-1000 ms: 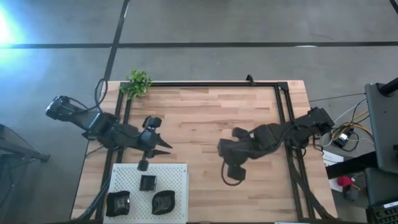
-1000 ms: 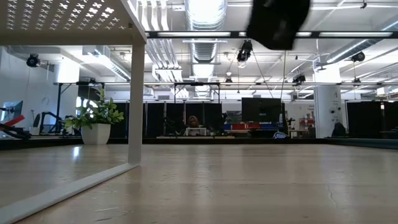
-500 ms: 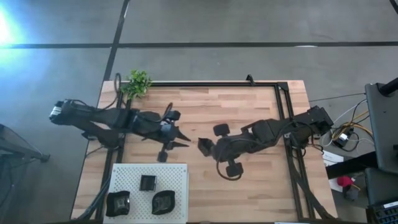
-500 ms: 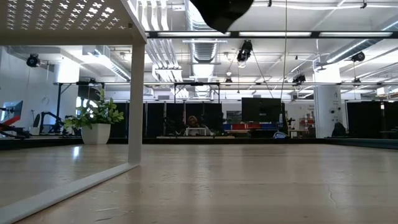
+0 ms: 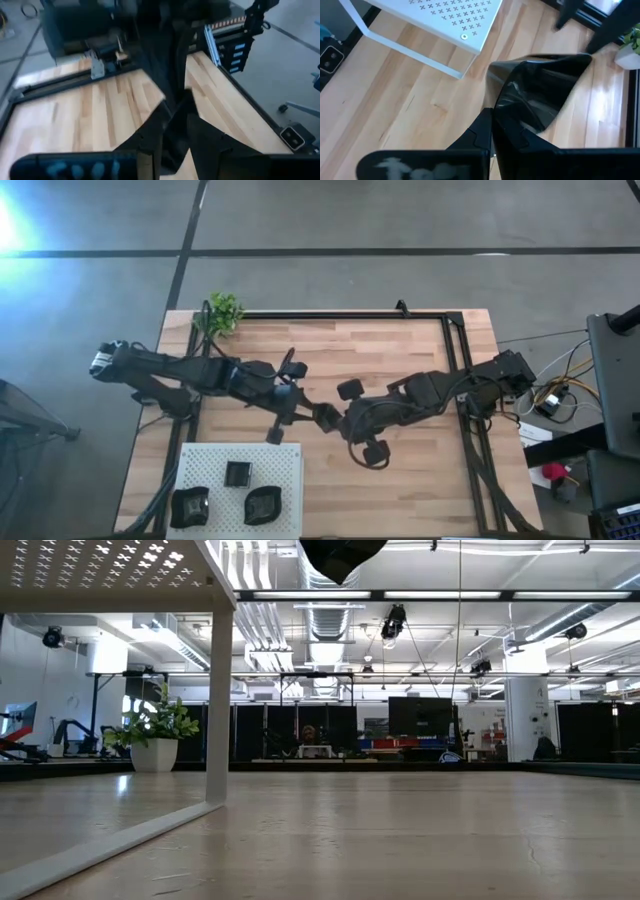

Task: Pick & Place Mini shaped plates
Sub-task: Stack the distorted square plate on top of the distorted square plate on the shelf

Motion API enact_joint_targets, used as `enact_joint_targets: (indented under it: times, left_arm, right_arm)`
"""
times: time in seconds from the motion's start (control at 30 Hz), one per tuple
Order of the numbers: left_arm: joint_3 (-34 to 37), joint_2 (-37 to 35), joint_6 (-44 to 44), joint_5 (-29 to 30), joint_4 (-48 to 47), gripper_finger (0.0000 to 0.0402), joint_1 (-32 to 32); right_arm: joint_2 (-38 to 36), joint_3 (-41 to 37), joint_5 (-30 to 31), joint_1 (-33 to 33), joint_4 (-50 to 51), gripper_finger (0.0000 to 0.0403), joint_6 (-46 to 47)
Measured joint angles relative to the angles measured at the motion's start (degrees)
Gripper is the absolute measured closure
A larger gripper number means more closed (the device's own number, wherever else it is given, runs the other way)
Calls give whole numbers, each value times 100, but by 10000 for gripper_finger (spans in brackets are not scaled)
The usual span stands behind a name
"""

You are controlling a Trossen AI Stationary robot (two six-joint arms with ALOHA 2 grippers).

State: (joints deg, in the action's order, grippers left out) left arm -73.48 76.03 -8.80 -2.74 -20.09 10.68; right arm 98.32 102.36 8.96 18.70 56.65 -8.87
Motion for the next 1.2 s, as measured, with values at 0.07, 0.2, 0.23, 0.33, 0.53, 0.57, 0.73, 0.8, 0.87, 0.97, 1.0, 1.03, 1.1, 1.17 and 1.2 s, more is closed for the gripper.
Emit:
enact_joint_targets:
  times: [0.07,0.2,0.23,0.33,0.53,0.57,0.73,0.8,0.87,0.97,1.0,1.03,1.1,1.17,1.2]
  left_arm:
    - [-104,-9,-86,0,12,317,-8]
    - [-167,6,-149,-76,-69,317,-12]
    - [-167,39,-114,-79,-100,317,-12]
    - [-164,205,-44,-83,-212,317,-12]
    - [-333,395,-124,-79,-237,317,-90]
    - [-376,420,-124,-76,-308,317,-98]
    - [-596,576,-129,-218,-881,317,-155]
    - [-611,619,-128,-345,-957,317,-178]
    - [-611,673,-129,-493,-971,317,-214]
    - [-611,695,-129,-623,-978,317,-244]
    - [-611,692,-126,-639,-968,317,-244]
    - [-611,688,-122,-643,-967,317,-248]
    - [-611,688,-126,-645,-973,318,-250]
    - [-611,688,-126,-647,-973,326,-250]
    - [-612,688,-128,-660,-975,334,-248]
  right_arm:
    - [0,-15,-2,0,6,395,-34]
    - [0,-23,-2,0,-1,395,-64]
    - [0,-23,-1,0,-1,395,-63]
    - [0,-23,-2,0,-1,395,-63]
    - [0,-28,-16,4,-3,395,-84]
    - [0,-28,-16,4,-3,395,-84]
    - [1,-34,-16,2,4,395,-160]
    - [2,-34,-18,2,10,395,-202]
    - [2,-34,-16,2,14,395,-256]
    - [2,-36,-9,4,11,395,-294]
    - [2,-36,2,2,10,395,-294]
    - [2,-36,4,0,10,395,-294]
    - [2,-36,4,-9,12,395,-290]
    - [0,-36,4,-22,10,395,-245]
    - [2,-36,6,-23,12,395,-225]
